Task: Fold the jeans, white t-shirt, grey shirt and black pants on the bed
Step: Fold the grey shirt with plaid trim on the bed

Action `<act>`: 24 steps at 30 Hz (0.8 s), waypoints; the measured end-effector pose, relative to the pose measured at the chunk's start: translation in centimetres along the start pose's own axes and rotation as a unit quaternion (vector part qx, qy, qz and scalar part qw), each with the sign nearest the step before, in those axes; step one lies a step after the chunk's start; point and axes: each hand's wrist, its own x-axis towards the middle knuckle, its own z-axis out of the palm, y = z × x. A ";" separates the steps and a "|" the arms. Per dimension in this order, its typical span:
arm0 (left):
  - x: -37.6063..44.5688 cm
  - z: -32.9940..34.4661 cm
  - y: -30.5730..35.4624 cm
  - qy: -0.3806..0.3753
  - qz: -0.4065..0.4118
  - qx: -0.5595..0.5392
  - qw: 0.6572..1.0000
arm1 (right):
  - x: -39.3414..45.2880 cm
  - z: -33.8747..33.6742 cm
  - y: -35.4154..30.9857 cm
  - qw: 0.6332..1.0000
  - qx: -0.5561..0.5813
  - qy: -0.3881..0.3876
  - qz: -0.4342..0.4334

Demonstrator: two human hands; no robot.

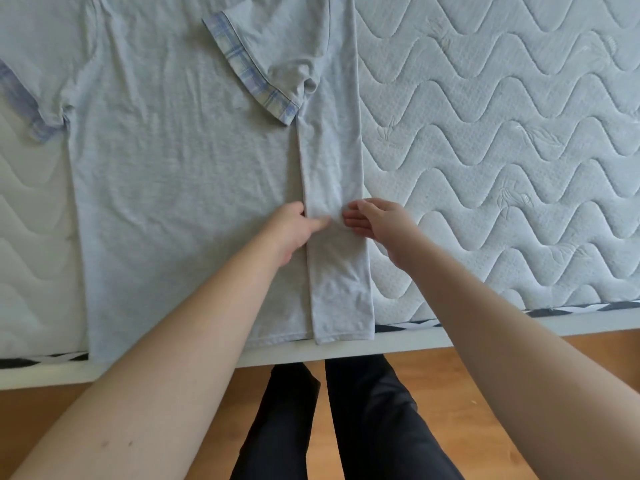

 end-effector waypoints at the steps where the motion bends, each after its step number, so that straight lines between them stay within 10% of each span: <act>1: -0.6 0.2 -1.2 -0.006 -0.006 0.000 1.000 | -0.1 0.1 0.3 1.000 -0.002 0.009 -0.014; 7: -3.1 0.7 -4.8 0.108 0.045 0.051 0.992 | -1.1 0.8 0.7 0.997 0.054 0.007 -0.050; 14: -6.0 1.4 -8.4 0.044 0.022 0.086 0.995 | -3.0 1.0 2.3 0.998 0.035 0.032 -0.035; 24: -9.8 2.6 -11.7 0.050 0.028 0.162 0.985 | -7.4 -0.4 8.1 0.974 -0.210 0.081 0.028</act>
